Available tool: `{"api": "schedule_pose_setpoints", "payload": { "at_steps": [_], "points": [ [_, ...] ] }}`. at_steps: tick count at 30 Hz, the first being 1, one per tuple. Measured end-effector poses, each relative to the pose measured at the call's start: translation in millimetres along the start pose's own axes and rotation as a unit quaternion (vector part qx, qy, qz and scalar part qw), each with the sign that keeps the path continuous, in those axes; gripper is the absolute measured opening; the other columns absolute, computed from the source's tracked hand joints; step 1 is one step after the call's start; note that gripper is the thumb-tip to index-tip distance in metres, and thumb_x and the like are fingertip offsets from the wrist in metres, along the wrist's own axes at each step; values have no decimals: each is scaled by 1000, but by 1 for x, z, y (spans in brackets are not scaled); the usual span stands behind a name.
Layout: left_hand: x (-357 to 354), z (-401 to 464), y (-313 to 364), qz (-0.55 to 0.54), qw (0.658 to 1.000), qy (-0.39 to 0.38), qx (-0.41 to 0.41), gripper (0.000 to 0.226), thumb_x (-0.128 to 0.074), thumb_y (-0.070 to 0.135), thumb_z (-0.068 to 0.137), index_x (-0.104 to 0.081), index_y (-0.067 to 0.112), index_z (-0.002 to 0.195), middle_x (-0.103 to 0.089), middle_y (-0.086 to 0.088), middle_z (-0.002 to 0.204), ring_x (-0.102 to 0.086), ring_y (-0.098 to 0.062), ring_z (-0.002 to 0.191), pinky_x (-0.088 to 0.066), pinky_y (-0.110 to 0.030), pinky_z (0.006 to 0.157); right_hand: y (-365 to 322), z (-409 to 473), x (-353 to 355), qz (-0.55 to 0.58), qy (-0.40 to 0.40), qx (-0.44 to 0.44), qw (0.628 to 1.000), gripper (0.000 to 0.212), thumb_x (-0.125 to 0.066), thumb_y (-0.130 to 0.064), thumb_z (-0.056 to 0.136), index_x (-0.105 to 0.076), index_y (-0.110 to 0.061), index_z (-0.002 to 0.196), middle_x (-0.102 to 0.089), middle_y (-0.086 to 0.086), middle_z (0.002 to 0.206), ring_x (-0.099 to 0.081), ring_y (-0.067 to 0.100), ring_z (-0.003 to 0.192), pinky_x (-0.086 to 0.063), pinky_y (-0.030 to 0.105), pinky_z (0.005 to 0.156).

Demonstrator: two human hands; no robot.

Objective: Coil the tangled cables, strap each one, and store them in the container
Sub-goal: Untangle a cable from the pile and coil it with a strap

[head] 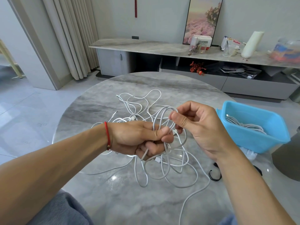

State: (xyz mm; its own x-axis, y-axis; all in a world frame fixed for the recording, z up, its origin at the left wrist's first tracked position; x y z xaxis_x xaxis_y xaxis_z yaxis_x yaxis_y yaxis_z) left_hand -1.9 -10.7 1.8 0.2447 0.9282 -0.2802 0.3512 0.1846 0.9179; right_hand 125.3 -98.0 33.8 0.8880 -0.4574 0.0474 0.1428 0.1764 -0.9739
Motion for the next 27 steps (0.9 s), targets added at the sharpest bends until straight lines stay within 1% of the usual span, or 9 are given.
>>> {"api": "schedule_pose_setpoints", "payload": {
  "at_steps": [2,4,7,9,11,13,19,23,27],
  "points": [
    [-3,-2,2,-15,1000,-14,1,30,-35,47,101,-44,22,85,-28,6,61,-10,-14,57,-12,-24,45,1,0,-3,67,-2,-14,998,25,-82,-18,78,-62,-11,91,-70,15,88,-63,19,66,-54,27,63],
    [-7,-4,3,-27,999,-30,9,31,-33,45,102,-43,22,84,-28,5,60,-12,-13,56,-13,-24,44,3,1,-5,127,-29,-45,991,41,-84,-14,76,-55,-12,106,-68,17,96,-62,19,67,-54,27,64],
    [-12,-6,3,-36,997,-66,31,30,-35,43,101,-42,21,82,-32,5,59,-16,-12,54,-15,-24,45,4,-2,-11,139,-141,-65,978,56,-72,-15,89,-54,-13,142,-68,14,124,-58,13,73,-51,21,66],
    [-16,-7,4,-31,994,-98,38,31,-31,41,102,-40,20,81,-28,3,59,-16,-13,53,-17,-25,45,2,-5,-19,155,-224,-54,961,53,-61,-17,98,-50,-11,149,-58,14,146,-54,9,74,-46,19,66],
    [-20,-8,5,-29,991,-127,38,32,-30,38,102,-39,17,80,-24,-1,59,-15,-14,52,-20,-25,45,2,-8,-27,216,-274,-48,936,52,-60,-21,100,-49,-7,149,-56,17,148,-48,7,72,-42,18,66],
    [-22,-8,6,-36,988,-145,30,33,-37,37,100,-41,9,84,-23,-5,61,-15,-14,50,-22,-26,45,3,-9,-33,273,-294,-31,916,50,-63,-25,99,-55,-7,144,-63,16,138,-48,4,70,-45,15,66],
    [-22,-13,11,-71,984,-162,29,30,-45,42,100,-44,21,79,-23,3,62,-15,-13,53,-22,-21,47,8,-5,-39,311,-219,-29,924,33,-75,-37,88,-75,-20,115,-75,4,113,-57,-1,62,-48,10,62],
    [-6,-11,7,-56,996,-62,17,31,-45,43,99,-38,20,78,-23,1,66,-18,-12,55,-19,-22,47,10,1,-33,281,-132,-48,949,21,-76,-30,80,-81,-20,98,-77,7,101,-60,1,63,-50,11,58],
    [10,-11,6,-4,998,66,5,33,-41,36,104,-60,25,81,-39,3,72,-29,-8,58,-25,-17,49,15,6,-22,215,-47,-58,974,16,-78,-26,75,-82,-17,88,-78,13,94,-63,5,61,-53,16,60]
  ]
}}
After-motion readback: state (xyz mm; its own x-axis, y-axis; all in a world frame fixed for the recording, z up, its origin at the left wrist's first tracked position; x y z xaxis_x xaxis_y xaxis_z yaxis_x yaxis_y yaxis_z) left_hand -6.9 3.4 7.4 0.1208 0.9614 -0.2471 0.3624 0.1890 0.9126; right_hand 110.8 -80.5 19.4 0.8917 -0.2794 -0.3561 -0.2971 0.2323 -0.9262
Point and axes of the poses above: each hand's wrist, its own z-axis towards the middle knuckle, its own x-axis out of the back of the hand, y = z × x, the point moved 5 cm from there along z, towards the middle knuckle
